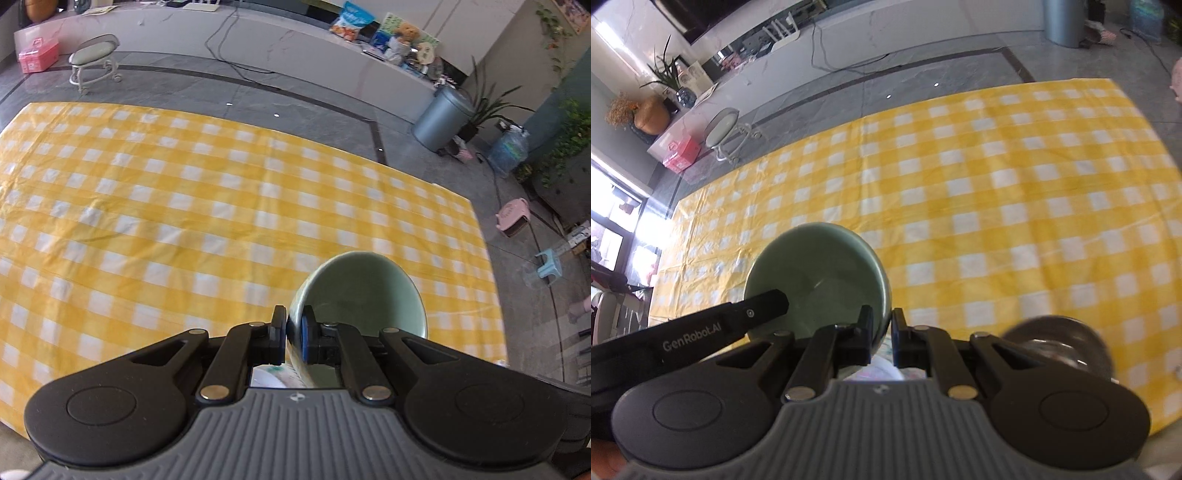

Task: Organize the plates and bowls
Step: 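Lift the green bowl with the left tool and carry it over the nested bowls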

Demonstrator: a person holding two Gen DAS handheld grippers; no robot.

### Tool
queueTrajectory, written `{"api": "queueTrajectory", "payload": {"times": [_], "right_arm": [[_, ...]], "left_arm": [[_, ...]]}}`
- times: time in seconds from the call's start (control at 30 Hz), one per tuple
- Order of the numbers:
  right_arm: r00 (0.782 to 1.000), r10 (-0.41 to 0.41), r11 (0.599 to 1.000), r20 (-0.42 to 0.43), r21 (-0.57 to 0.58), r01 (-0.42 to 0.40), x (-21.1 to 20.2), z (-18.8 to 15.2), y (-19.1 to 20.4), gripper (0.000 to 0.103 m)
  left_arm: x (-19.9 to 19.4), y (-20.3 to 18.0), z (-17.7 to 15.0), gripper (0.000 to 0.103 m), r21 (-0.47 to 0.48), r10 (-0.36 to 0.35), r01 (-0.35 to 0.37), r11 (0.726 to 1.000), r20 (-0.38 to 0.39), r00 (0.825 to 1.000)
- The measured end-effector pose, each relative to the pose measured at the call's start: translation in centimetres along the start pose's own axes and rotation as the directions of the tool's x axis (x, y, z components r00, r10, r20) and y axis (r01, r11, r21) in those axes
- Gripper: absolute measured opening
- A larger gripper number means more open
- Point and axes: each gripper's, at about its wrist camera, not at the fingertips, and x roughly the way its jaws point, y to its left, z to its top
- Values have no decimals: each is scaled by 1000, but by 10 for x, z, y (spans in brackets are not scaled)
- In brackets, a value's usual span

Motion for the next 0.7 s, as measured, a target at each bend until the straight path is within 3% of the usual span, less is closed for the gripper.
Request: {"api": "queueTrajectory", "payload": {"times": [0.3,0.7], "right_arm": [[998,-62,998,31,29,61,-59,-30,-71,7],[994,-104,991,-42,77,107,-45,-60,-130,7]], "left_arm": [[9,-55,-42,8,32,-76,79,996,-91,993],[45,-90,-76,8,110,-35,57,992,-190,981]]}}
